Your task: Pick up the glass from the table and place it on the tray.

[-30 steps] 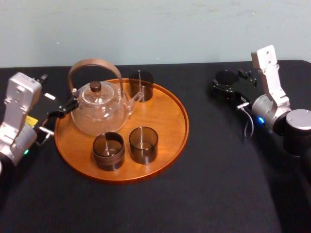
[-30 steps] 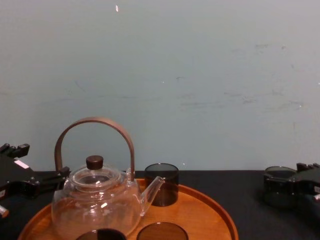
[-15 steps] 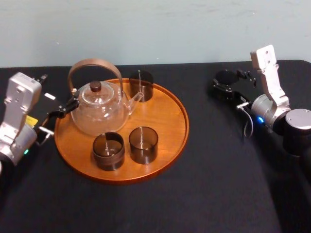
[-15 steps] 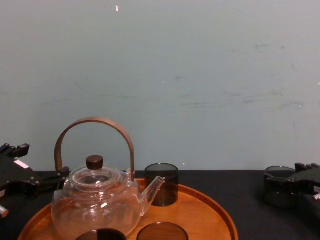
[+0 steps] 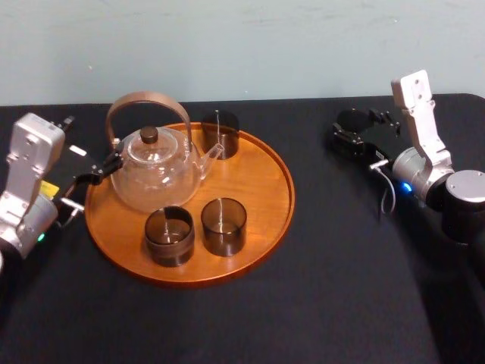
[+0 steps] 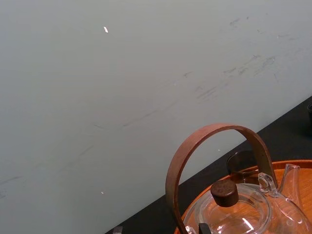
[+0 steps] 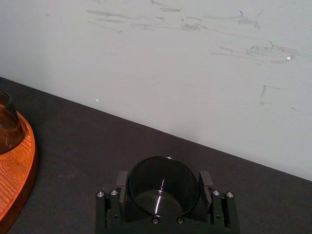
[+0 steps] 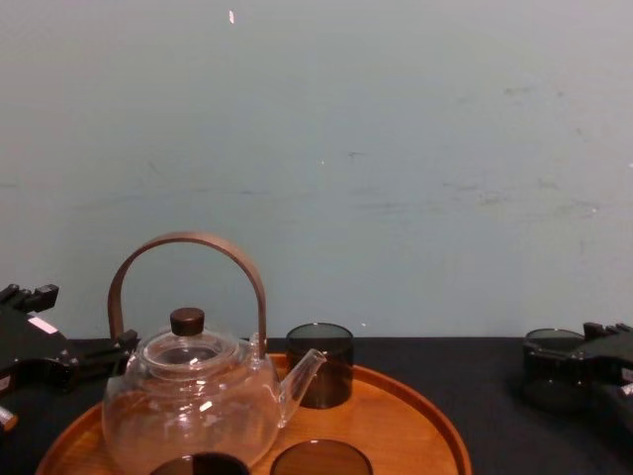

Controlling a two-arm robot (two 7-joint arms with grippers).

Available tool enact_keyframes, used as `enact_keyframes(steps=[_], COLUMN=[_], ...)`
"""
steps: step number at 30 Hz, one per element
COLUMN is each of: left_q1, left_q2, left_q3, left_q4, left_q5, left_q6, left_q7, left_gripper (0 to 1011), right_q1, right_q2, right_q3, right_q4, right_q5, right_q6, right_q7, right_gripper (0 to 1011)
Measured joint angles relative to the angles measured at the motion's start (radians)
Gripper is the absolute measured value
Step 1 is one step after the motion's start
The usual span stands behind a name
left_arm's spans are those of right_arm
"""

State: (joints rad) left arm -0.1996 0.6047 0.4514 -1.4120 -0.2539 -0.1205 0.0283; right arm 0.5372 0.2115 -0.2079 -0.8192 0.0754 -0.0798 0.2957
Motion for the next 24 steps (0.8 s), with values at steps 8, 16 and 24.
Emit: enact_keyframes(steps=[8, 16, 24], left_q1=[0.0, 0.0, 0.0], left_q2=[0.0, 0.0, 0.0], left_q3=[0.0, 0.0, 0.0], left_q4=[0.0, 0.0, 0.0], left_q5=[0.0, 0.0, 0.0], left_q6=[0.0, 0.0, 0.0], left_q7=[0.0, 0.0, 0.0], left_gripper=[1009, 1009, 1010], right_q1=[-0.001, -0.001, -0.001], right_q2=[0.0, 0.0, 0.0], right_q3=[0.0, 0.0, 0.0], right_q4=[-0.001, -0.001, -0.001], right_q5=[0.0, 0.001, 0.001], right_q6=[0.001, 0.001, 0.001], right_q7=[0.0, 0.0, 0.0], right_gripper=[898, 899, 898])
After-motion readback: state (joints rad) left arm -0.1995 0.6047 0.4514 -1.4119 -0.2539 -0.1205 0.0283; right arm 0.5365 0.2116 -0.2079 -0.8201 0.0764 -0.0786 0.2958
